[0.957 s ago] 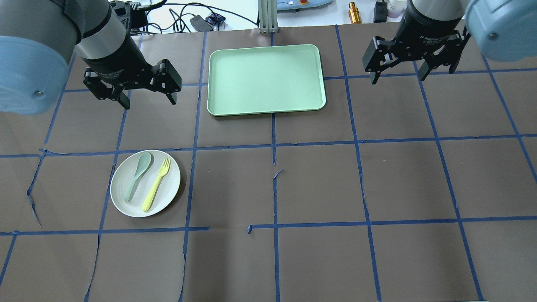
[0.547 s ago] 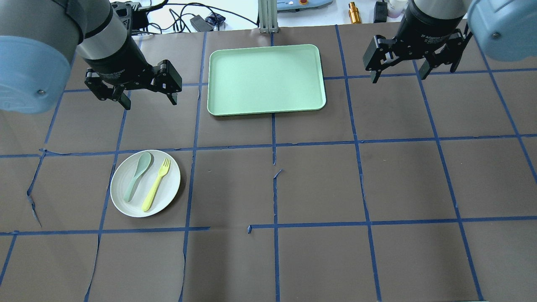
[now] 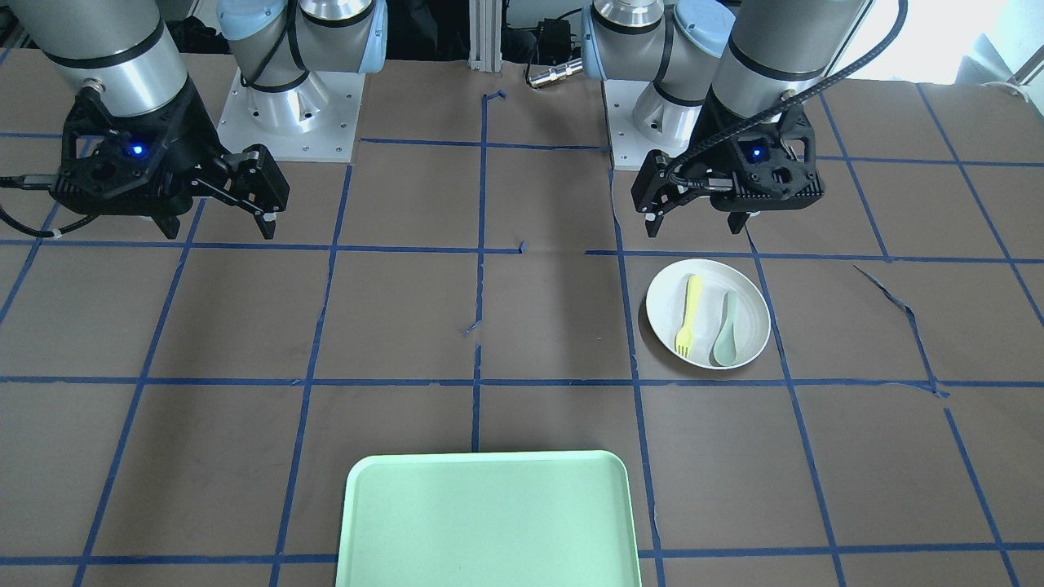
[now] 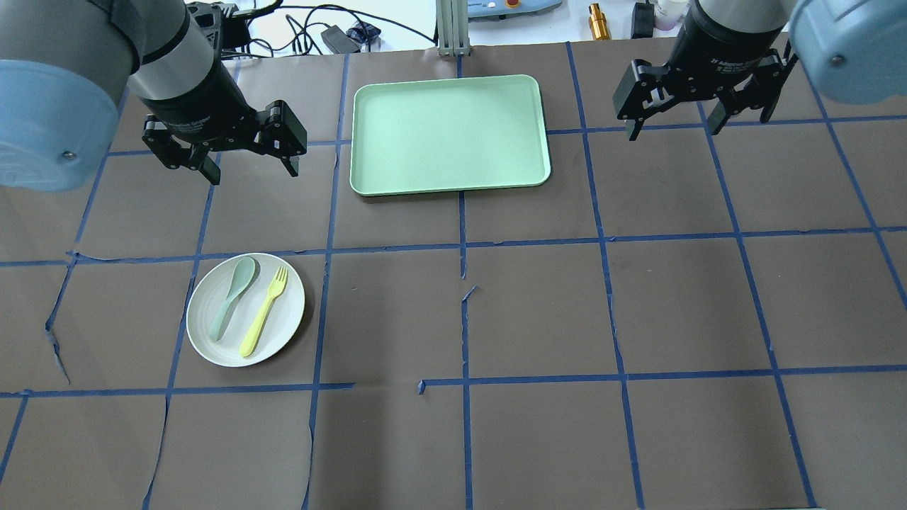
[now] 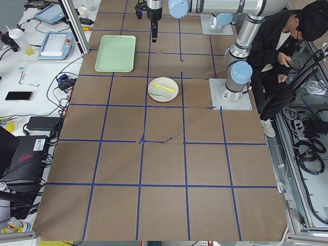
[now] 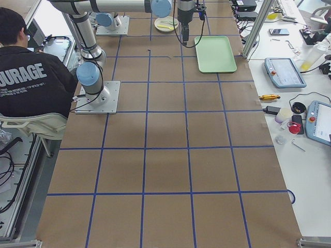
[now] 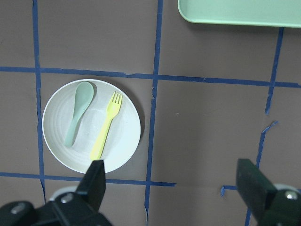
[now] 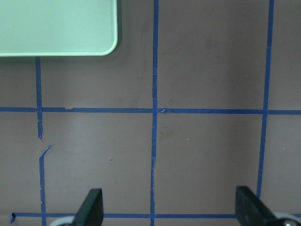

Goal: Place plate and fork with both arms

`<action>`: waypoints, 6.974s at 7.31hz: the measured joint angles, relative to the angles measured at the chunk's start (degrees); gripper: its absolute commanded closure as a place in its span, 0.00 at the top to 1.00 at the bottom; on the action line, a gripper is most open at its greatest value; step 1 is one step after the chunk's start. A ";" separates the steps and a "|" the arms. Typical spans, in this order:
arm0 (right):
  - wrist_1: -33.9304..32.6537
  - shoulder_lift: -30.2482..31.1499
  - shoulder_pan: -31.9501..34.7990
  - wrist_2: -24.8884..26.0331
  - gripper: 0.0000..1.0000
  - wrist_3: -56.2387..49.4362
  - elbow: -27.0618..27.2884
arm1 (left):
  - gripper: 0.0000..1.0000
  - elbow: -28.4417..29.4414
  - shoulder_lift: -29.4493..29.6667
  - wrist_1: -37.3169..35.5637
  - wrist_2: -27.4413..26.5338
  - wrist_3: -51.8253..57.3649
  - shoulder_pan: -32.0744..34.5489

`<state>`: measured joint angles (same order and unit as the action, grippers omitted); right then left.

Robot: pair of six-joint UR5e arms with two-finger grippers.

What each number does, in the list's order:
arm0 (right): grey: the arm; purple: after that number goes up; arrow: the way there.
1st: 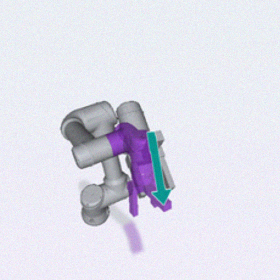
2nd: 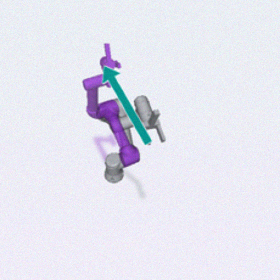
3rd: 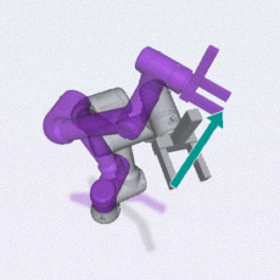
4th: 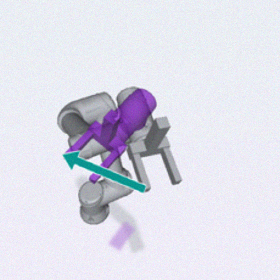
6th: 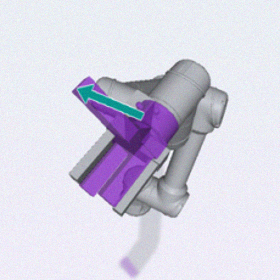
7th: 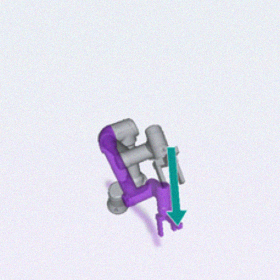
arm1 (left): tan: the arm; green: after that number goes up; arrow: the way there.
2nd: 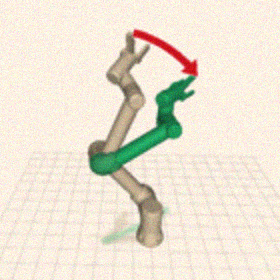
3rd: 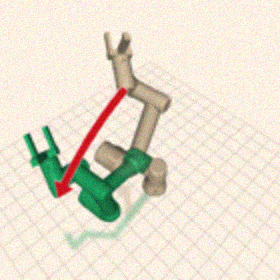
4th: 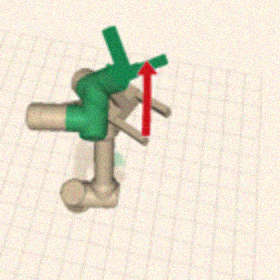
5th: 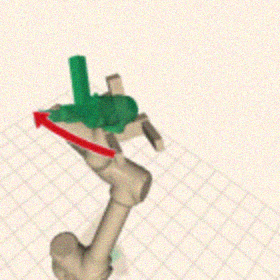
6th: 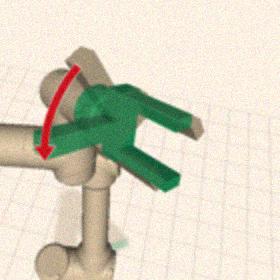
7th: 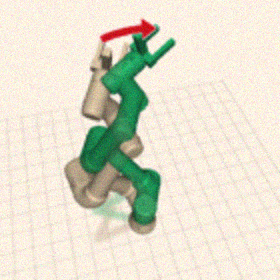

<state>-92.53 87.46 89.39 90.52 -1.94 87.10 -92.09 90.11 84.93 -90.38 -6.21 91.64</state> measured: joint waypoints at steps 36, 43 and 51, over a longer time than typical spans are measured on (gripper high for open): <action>0.22 -0.27 0.02 -0.17 1.00 0.09 0.69 | 0.00 7.91 30.40 -21.20 23.40 0.21 -8.96; 0.27 -0.27 0.09 -0.26 1.00 0.09 0.79 | 0.21 26.32 49.45 -26.16 19.13 -3.75 0.83; 0.25 -0.30 0.09 -0.17 1.00 0.07 0.79 | 1.00 14.86 28.41 -11.40 8.28 -1.90 -0.56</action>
<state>-92.29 87.16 89.47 90.35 -1.87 87.89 -77.23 118.52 73.53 -82.10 -8.11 91.07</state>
